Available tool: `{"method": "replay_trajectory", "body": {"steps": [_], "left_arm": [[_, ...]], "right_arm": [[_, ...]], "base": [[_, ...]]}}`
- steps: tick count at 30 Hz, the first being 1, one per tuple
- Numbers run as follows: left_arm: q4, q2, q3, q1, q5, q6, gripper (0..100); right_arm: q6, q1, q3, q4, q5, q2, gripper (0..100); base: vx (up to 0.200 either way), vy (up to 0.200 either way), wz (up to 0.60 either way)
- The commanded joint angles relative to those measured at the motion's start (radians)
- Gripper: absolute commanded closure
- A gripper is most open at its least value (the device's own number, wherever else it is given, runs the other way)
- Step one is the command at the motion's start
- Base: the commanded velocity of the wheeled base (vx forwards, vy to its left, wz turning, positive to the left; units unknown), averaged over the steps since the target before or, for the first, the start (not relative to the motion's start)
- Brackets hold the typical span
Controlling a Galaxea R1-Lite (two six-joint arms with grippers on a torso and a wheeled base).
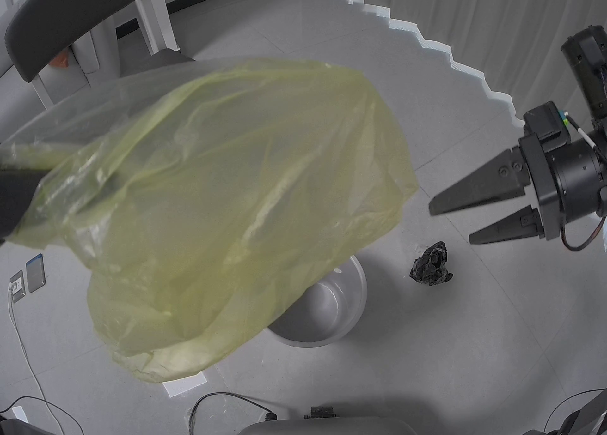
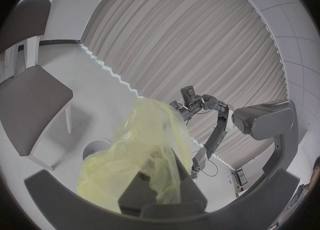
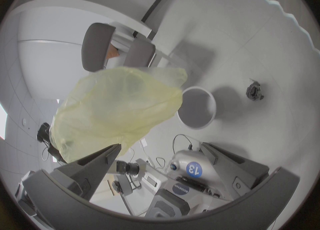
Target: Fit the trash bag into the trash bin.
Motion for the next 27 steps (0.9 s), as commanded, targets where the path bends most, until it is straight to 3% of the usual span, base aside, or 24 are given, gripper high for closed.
{"method": "replay_trajectory", "body": {"steps": [1, 2, 6, 14, 27], "left_arm": [[0.001, -0.018, 0.005, -0.014, -0.003, -0.001, 100], [0.002, -0.018, 0.005, -0.014, -0.003, -0.001, 100], [0.001, -0.018, 0.008, -0.014, -0.005, -0.003, 100], [0.001, -0.018, 0.014, -0.016, -0.006, -0.003, 100], [-0.001, -0.024, 0.033, -0.044, -0.003, -0.006, 100]], "right_arm": [[-0.008, -0.093, -0.116, -0.006, 0.004, 0.054, 0], [-0.006, -0.098, -0.125, -0.006, 0.007, 0.059, 0], [0.001, -0.142, -0.248, -0.006, 0.125, 0.137, 0], [0.003, -0.124, -0.398, -0.006, 0.140, 0.269, 0], [-0.036, -0.033, -0.415, 0.000, 0.146, 0.409, 0]], "base": [[0.000, 0.000, 0.00], [0.000, 0.000, 0.00], [0.000, 0.000, 0.00], [0.000, 0.000, 0.00], [0.000, 0.000, 0.00]]}}
